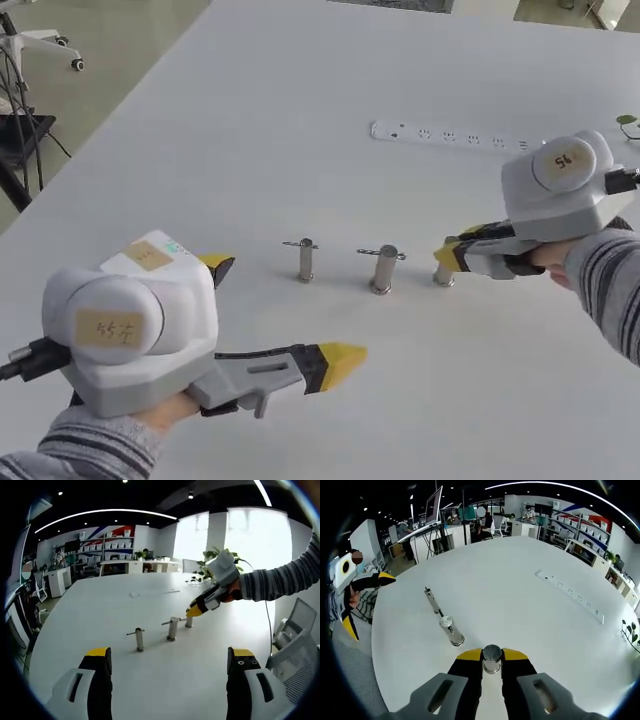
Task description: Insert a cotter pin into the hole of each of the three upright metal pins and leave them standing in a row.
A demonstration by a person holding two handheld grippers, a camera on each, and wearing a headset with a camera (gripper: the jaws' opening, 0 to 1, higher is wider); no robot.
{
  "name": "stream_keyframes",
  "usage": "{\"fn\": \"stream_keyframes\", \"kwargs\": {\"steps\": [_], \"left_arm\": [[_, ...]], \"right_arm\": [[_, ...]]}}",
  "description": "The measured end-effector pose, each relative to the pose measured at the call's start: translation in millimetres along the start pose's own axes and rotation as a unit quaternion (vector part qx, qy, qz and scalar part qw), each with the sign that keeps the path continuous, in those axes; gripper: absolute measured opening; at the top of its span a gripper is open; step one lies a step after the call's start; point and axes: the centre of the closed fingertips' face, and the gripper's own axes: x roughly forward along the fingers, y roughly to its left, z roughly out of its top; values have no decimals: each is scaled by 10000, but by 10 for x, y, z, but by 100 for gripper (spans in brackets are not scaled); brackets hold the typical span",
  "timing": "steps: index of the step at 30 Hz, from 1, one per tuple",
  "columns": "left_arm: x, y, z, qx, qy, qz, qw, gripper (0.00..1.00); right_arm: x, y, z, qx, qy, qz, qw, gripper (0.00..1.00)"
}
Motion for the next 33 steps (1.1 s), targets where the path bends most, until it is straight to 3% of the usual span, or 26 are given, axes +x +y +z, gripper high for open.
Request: {"fn": "stream_keyframes", "kwargs": {"steps": [9,16,33], "left_arm": [[-24,-55,-3,42,20,-19,10000,95],[-53,-87,-1,30,2,-23,10000,94],[-108,-114,-5,25,-22,30,10000,94]], "right_arm": [[-88,113,-118,-80,16,126,9999,8],[-143,286,-135,-43,-54,313,9995,8],[-113,661,-159,-426,-48,593,9973,8]]}}
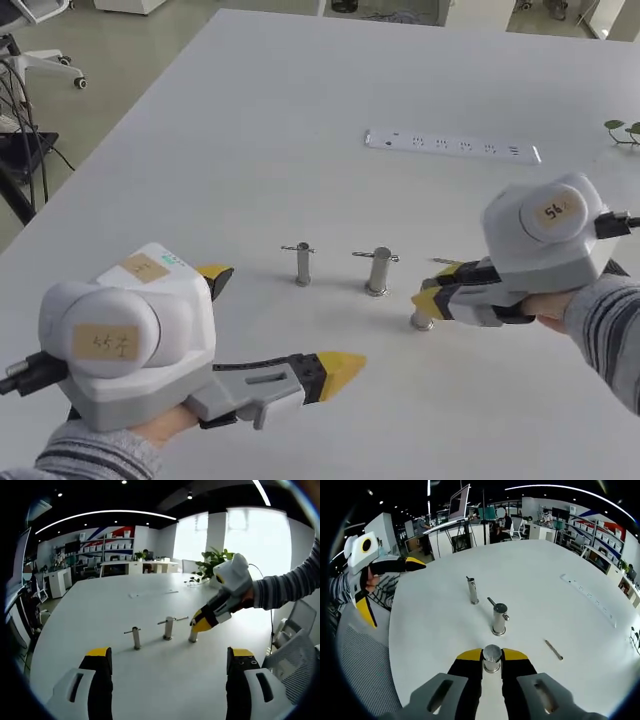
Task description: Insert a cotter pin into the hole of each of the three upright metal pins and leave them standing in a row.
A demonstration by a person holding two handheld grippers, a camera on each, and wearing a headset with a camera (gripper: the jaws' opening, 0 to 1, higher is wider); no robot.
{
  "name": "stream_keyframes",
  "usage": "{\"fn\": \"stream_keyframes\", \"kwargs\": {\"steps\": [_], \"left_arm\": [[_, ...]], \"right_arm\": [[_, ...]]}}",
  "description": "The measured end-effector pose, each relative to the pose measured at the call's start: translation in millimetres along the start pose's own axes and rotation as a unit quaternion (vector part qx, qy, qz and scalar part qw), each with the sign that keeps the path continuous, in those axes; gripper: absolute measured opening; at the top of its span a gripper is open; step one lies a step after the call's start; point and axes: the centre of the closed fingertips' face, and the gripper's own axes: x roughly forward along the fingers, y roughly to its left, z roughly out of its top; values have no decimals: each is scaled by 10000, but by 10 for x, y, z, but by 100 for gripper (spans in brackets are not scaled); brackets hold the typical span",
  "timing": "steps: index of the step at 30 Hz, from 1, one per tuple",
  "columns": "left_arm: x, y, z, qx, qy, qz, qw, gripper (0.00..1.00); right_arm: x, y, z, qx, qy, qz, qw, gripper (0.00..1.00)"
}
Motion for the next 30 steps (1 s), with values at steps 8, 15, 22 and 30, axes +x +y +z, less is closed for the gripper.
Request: {"fn": "stream_keyframes", "kwargs": {"steps": [8,15,22,30], "left_arm": [[7,-11,14,18,-12,-13,10000,94],[18,-19,12,14,-5,-41,10000,94],[52,-45,-4,7,42,-84,10000,94],[63,-40,-11,19,72,-84,9999,96]], "right_arm": [[50,97,-14,-100,1,114,9999,8],[61,88,-26,-188,-1,146,9997,9],[71,86,-34,-416,41,164,9990,9],[78,120,-161,-586,229,243,9977,14]]}}
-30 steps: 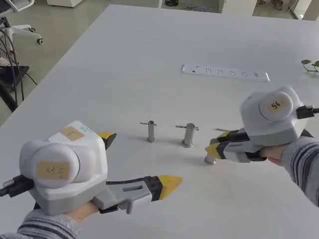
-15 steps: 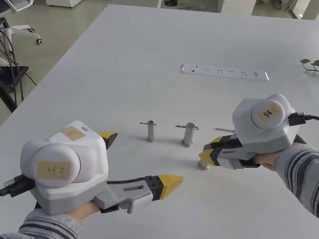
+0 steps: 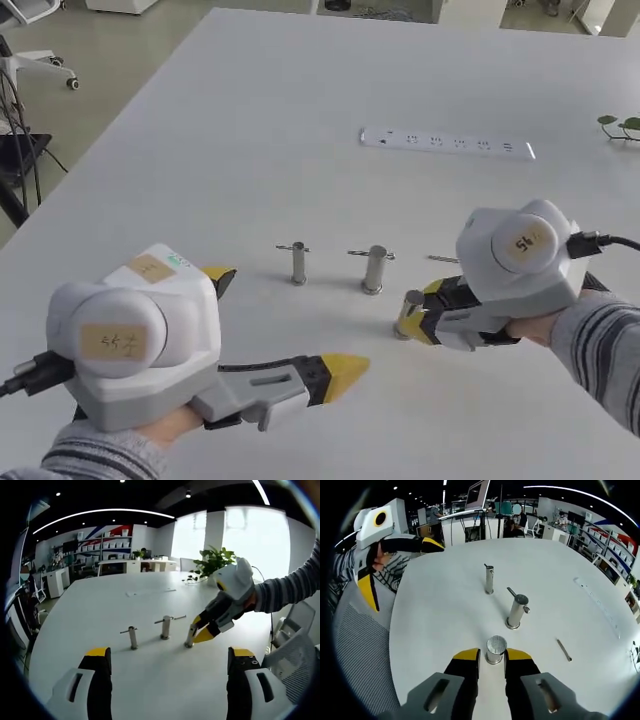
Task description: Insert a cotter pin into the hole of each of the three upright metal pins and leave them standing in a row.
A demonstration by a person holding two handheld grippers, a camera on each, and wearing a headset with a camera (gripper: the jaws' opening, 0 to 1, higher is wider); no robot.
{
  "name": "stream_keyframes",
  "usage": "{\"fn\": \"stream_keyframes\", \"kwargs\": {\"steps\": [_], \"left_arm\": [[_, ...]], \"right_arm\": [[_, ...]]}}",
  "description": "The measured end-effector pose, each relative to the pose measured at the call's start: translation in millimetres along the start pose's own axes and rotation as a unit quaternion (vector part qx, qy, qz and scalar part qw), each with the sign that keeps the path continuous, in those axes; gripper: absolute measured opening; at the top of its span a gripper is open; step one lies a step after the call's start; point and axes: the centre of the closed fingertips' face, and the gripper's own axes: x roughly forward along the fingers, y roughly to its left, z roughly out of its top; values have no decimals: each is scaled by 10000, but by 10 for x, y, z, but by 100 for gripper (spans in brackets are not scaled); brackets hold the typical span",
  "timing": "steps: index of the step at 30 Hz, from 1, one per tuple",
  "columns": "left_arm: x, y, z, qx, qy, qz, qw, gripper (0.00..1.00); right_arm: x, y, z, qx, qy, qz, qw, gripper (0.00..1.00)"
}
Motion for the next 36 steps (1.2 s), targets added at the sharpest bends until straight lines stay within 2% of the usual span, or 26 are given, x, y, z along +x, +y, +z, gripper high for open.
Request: {"fn": "stream_keyframes", "kwargs": {"steps": [3,11,19,23,31,36], "left_arm": [[5,8,-1,24,-5,16,10000,96],[40,8,19,-1,-21,31,10000,98],[82,16,3,104,57,19,9999,99],[97,25,42,48,3,1,10000,99],[120,124,44,101,71,105,9999,98],[104,159,51,78,30,159,9998,96]], "right_arm": [[-39,-29,-6,28,-37,7,10000,16],[-174,-132,-134,205,114,85,9997,22],[-275,-436,-220,308,265,-73,9991,22],[-282,-602,-238,260,381,-159,9988,21],[-238,-926,-217,347,457,-339,9978,18],[-168,-1097,-259,388,555,-375,9970,18]]}}
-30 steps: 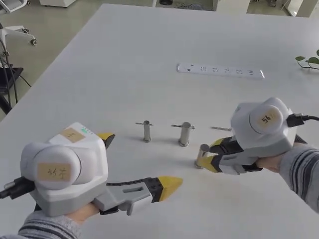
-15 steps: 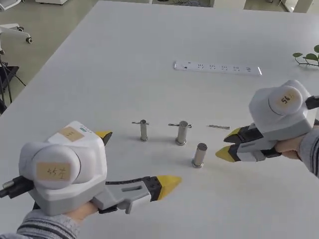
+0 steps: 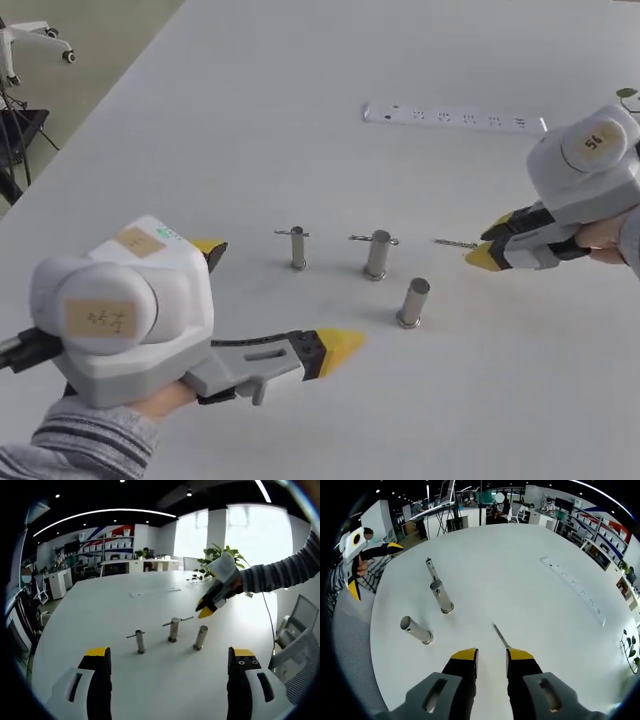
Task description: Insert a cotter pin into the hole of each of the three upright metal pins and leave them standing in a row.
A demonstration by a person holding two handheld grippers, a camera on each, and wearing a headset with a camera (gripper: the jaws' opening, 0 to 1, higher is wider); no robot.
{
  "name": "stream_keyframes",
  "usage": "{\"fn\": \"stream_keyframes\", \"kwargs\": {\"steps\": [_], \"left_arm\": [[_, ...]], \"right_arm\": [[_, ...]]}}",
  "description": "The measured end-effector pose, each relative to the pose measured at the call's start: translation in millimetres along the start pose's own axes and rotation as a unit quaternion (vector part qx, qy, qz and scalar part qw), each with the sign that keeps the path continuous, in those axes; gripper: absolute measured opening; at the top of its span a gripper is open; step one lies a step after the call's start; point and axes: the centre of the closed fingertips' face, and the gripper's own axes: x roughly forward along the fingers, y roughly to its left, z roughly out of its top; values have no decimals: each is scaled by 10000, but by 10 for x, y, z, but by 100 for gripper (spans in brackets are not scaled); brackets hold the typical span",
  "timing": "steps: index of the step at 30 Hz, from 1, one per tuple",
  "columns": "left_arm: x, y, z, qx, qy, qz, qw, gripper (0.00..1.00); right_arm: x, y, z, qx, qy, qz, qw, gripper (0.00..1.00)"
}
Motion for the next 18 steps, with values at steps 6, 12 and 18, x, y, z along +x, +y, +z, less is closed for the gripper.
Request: {"fn": "stream_keyframes", "kwargs": {"steps": [6,12,18], "left_arm": [[14,53,-32,-44,57,77,9999,96],[33,67,-55,-93,67,85,9999,96],[50,94,-77,-166,101,106,9998,95]], "right_arm": [[122,-98,-34,14,88,51,9999,16],[243,-170,-43,-64,194,82,9998,13],[295,-182,-19,-123,231,140,9996,6]]}}
